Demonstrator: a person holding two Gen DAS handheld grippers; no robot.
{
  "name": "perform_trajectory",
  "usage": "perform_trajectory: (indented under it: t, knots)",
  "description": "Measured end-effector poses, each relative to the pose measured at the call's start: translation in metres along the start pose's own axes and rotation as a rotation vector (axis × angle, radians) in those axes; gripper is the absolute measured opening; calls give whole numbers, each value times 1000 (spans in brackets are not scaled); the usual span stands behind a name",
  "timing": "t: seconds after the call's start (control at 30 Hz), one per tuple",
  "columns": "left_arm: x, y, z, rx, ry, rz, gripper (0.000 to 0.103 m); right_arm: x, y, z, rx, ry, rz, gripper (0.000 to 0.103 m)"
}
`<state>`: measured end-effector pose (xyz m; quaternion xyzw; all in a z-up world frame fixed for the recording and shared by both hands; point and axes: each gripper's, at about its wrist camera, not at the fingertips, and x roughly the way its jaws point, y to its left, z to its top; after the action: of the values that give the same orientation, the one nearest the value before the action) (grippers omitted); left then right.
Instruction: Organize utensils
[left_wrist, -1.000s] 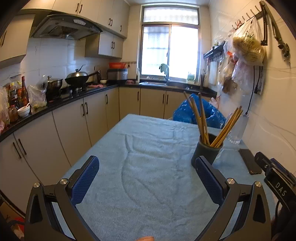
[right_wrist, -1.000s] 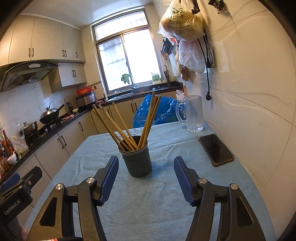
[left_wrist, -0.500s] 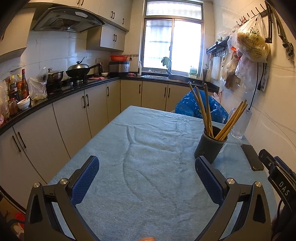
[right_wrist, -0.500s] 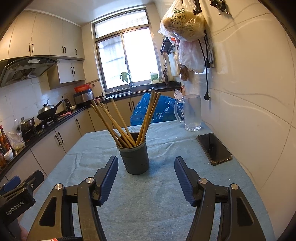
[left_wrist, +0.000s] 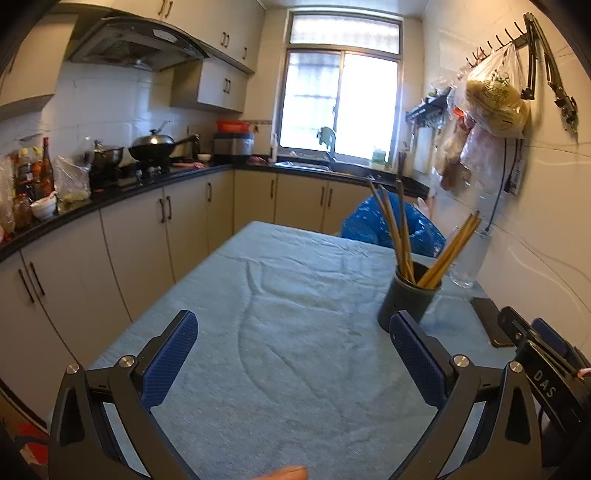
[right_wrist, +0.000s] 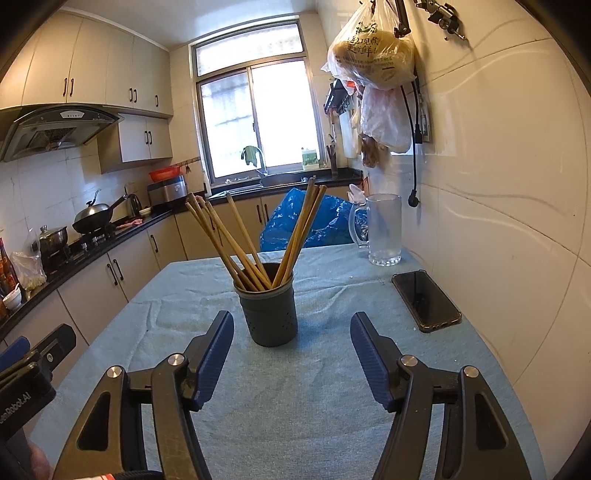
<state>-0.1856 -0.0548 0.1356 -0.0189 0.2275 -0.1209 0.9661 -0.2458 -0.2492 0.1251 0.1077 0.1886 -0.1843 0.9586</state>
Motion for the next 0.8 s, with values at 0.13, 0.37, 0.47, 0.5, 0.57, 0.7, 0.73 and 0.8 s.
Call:
perform_trajectory:
  t: [0.13,0.37,0.47,0.5,0.57,0.7,0.73,0.8]
  knots:
    - [0,-6,-4,39,5,33,103,-2,-1,-1,3,-5,-3,70]
    - [5,0,-6,15,55,47,103,-4,-2,-2,6,-3,0,71]
    - [6,1,-7,8,63,56,103,-4,-2,-2,4,-6,-3,71]
    - [6,1,-8,9,64,57,103,-5,-2,-2,2,-7,-4,71]
    - [6,1,-8,8,64,55,103,-5,-3,-2,4,-7,-3,71]
    - [6,2,-9,9,66,49,103,-6,-1,-2,-7,-12,-6,71]
    - [6,2,-9,10,68,48,103,-6,0,-2,-11,-14,-7,71]
    - [7,3,-10,8,74,44,103,-6,0,-3,-15,-15,-6,71]
